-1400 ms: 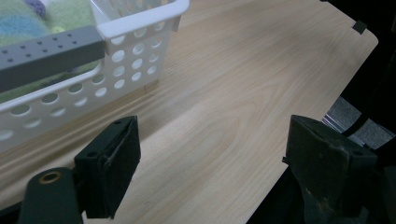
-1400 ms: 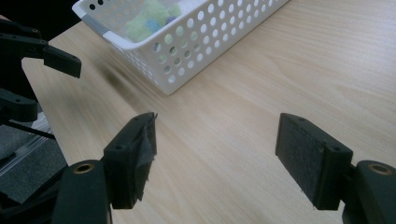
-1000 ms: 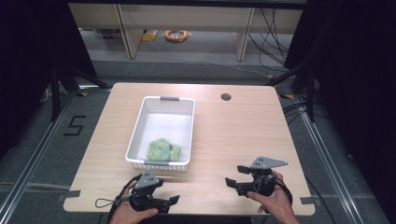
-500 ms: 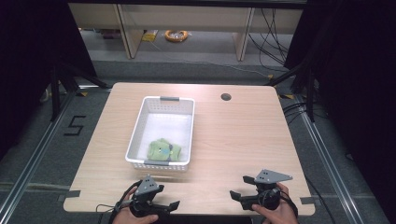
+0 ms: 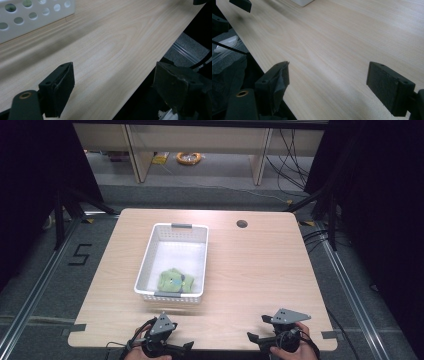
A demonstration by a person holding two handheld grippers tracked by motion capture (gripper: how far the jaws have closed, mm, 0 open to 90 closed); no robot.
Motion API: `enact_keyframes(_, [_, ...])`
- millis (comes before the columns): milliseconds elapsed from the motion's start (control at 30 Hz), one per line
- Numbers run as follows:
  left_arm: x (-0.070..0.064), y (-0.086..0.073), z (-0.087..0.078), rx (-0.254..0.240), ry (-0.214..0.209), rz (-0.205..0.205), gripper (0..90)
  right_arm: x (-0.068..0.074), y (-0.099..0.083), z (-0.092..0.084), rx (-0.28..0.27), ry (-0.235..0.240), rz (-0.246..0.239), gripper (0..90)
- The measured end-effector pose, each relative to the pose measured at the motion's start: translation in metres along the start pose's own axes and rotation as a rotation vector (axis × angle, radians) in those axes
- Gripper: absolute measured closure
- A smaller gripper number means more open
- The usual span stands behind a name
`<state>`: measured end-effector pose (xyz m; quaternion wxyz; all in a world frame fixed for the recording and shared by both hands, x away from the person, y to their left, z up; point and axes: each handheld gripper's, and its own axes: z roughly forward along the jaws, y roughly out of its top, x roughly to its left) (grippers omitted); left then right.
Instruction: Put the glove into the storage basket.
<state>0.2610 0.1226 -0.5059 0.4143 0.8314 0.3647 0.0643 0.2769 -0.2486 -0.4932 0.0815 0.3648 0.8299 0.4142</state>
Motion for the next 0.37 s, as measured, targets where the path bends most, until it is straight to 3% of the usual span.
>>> enact_keyframes(67, [0.0000,-0.0004,0.0017,0.000,0.011,-0.007,16.8,-0.0010,0.0000,0.0003,0.011,0.020,-0.004,19.6])
enact_keyframes(133, [0.0005,-0.0005,0.0004,0.019,0.002,0.004,16.8,0.0014,-0.0008,-0.0002,0.003,-0.019,0.015,19.6])
enact_keyframes(167, [-0.0011,-0.0011,0.0018,0.011,0.000,-0.023,16.8,0.0010,-0.0007,0.0000,0.003,-0.017,0.010,19.6])
enact_keyframes(233, [-0.0014,-0.0005,0.0019,0.003,-0.005,-0.008,16.8,-0.0003,-0.0008,0.0008,0.001,-0.004,0.000,19.6])
enact_keyframes(367, [-0.0011,-0.0004,0.0020,0.003,-0.004,-0.016,16.7,-0.0008,-0.0009,0.0011,0.009,-0.004,0.003,19.6])
